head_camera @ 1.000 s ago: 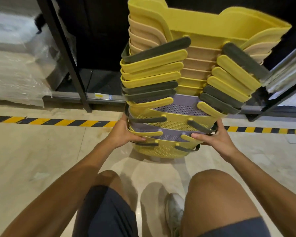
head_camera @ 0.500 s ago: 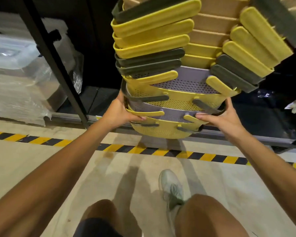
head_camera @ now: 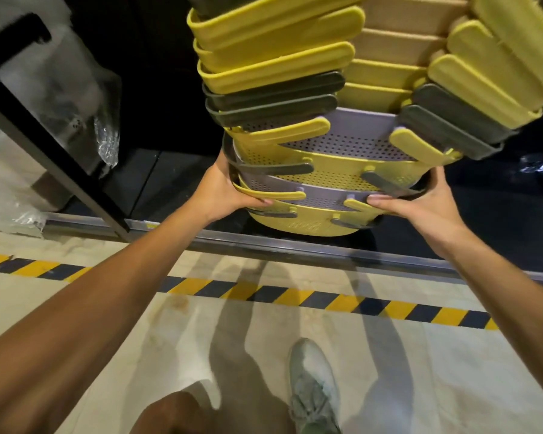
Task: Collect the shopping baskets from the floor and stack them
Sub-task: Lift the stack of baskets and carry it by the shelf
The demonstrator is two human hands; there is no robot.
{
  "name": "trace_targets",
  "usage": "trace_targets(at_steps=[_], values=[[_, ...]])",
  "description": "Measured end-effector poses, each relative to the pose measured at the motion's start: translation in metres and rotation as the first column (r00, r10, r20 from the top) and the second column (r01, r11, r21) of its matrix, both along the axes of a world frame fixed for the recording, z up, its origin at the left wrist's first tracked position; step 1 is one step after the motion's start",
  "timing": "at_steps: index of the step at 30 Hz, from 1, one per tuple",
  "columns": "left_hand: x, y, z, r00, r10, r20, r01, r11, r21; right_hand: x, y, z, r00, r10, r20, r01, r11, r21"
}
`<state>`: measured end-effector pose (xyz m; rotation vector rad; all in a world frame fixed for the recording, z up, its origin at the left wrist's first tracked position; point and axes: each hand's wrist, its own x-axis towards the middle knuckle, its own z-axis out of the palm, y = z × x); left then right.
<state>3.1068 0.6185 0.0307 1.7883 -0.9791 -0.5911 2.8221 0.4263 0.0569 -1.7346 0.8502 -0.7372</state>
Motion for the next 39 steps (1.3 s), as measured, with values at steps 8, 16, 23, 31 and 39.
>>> trace_targets(at_steps=[8,16,23,31,39], values=[[0.012,-0.026,-0.034,0.996,-0.047,-0.077,0.05,0.998,0.038,-0.001,-0.021,-0.032,0.999,0.028,-0.043,-0.029,1.0,-0.013],[0.011,-0.028,-0.046,0.993,-0.057,-0.1,0.058,0.998,-0.001,0.002,-0.027,-0.04,0.996,0.029,-0.081,-0.028,1.0,0.007],[-0.001,-0.031,-0.052,0.995,-0.003,-0.098,-0.002,0.999,-0.047,0.01,-0.043,-0.032,0.989,0.043,-0.141,-0.041,0.999,0.016],[0.011,-0.039,-0.055,0.995,0.012,-0.098,-0.013,1.0,-0.01,0.015,-0.041,-0.04,0.997,0.002,-0.078,-0.001,1.0,0.012],[0.015,-0.043,-0.056,0.995,0.022,-0.094,-0.022,1.0,0.006,0.02,-0.05,-0.051,0.997,-0.001,-0.072,0.003,1.0,0.021]])
